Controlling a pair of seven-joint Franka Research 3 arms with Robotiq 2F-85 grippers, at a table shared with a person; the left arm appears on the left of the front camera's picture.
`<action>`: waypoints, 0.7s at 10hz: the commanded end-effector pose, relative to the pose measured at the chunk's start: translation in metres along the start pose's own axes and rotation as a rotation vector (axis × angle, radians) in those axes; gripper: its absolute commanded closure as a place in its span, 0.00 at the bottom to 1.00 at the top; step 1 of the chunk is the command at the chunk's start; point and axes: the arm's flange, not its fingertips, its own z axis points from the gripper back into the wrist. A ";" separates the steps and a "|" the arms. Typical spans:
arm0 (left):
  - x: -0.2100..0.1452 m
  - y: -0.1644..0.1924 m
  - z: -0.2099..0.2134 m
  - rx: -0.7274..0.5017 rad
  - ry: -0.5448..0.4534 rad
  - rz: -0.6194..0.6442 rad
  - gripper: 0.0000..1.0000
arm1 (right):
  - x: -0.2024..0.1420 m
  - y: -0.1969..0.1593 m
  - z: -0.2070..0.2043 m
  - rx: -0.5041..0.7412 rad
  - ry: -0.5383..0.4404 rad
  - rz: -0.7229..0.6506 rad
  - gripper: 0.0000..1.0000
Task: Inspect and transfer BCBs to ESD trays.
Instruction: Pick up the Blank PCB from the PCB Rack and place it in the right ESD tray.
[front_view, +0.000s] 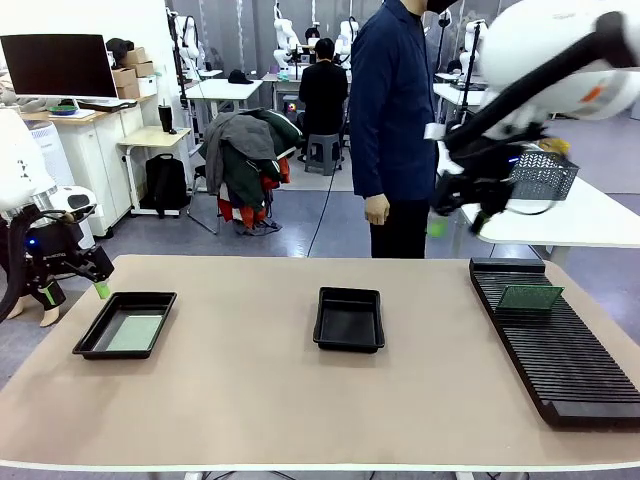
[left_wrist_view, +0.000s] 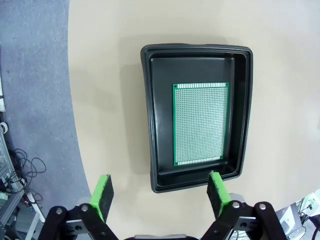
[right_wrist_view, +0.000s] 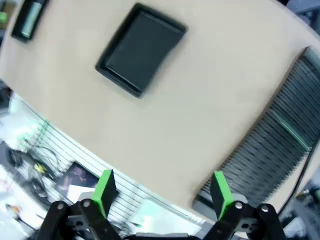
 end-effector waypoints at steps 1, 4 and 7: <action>-0.001 0.000 -0.001 -0.009 -0.009 -0.009 0.00 | -0.041 -0.045 0.022 -0.082 -0.088 0.231 0.00; -0.001 0.000 -0.001 -0.009 -0.009 -0.009 0.00 | -0.081 -0.095 0.063 -0.124 -0.105 0.531 0.00; -0.001 0.000 -0.001 -0.009 -0.009 -0.009 0.00 | -0.099 -0.124 0.088 -0.116 -0.015 0.792 0.00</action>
